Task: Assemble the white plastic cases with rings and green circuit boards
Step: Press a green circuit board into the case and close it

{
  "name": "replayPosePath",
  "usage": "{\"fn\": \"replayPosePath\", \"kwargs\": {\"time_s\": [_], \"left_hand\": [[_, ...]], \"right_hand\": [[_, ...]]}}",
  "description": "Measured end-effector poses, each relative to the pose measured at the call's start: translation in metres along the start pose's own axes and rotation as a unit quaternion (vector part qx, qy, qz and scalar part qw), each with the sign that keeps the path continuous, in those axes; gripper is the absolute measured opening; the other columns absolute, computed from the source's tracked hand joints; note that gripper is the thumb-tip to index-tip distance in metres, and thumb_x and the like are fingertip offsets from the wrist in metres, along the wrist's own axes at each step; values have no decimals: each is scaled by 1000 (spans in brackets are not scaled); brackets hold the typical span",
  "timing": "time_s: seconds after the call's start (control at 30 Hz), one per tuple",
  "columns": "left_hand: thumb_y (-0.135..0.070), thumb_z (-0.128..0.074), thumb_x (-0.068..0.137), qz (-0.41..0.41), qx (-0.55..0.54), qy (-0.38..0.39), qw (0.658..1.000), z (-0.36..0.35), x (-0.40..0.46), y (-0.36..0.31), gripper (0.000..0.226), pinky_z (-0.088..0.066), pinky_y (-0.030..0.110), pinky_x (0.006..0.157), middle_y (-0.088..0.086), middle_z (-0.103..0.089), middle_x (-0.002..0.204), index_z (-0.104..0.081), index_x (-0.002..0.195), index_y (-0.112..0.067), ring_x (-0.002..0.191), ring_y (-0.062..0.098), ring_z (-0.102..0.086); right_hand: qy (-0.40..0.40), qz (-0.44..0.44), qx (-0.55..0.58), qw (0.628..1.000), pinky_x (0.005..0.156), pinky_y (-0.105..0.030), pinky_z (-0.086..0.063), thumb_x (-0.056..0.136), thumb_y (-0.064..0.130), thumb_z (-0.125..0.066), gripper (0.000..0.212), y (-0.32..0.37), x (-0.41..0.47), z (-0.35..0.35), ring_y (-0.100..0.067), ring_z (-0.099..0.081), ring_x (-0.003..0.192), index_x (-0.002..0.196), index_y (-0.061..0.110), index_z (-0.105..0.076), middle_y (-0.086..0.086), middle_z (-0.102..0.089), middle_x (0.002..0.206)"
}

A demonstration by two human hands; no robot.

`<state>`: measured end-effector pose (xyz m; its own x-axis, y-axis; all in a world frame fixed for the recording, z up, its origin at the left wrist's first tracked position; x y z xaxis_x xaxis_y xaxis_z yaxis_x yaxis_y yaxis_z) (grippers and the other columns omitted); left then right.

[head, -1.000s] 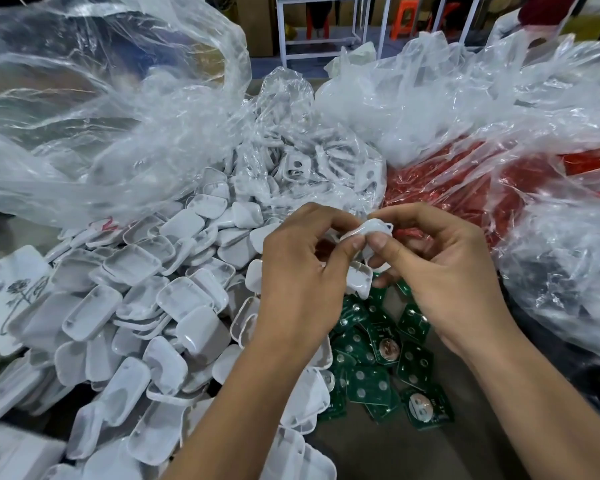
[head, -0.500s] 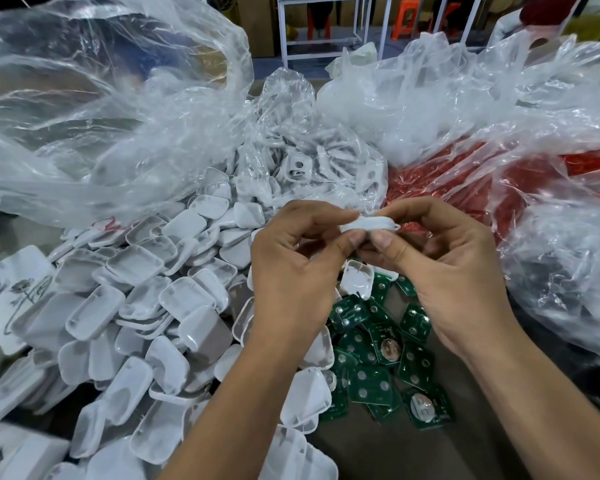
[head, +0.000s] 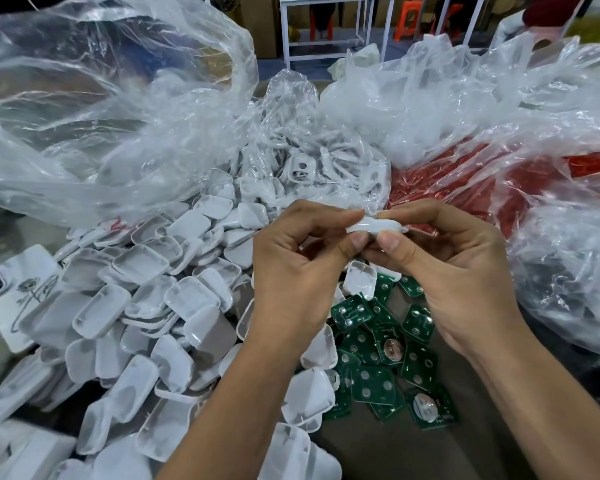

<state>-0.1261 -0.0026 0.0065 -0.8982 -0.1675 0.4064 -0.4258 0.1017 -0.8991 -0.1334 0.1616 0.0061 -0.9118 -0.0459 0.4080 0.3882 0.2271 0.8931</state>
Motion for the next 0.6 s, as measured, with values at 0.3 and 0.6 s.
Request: {"fn": "replayPosePath", "kwargs": {"time_s": [0.3, 0.6], "left_hand": [[4, -84, 76, 30, -18, -2, 999, -2, -2, 5, 25, -57, 29, 79, 2, -71, 89, -82, 93, -15, 84, 16, -71], [-5, -86, 72, 52, -84, -39, 994, -6, -3, 5, 22, -58, 24, 77, 10, -77, 95, -82, 90, -17, 85, 15, -75]], "right_hand": [[8, -4, 12, 1000, 77, -41, -65, 82, 10, -77, 13, 3, 0, -1, -25, -78, 86, 89, 21, -78, -5, -78, 90], [1, -36, 73, 997, 74, -34, -64, 81, 21, -79, 10, -1, 2, -3, -26, -79, 85, 91, 23, -77, -9, -80, 93]]}}
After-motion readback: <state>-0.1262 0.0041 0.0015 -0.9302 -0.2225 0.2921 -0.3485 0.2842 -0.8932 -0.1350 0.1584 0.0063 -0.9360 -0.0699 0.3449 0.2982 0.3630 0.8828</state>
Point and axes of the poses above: each hand's wrist, its own x-axis towards the middle knuckle, its own z-axis out of the back of the hand, y = z × x, the point moved 5 cm from there along x, towards the middle knuckle
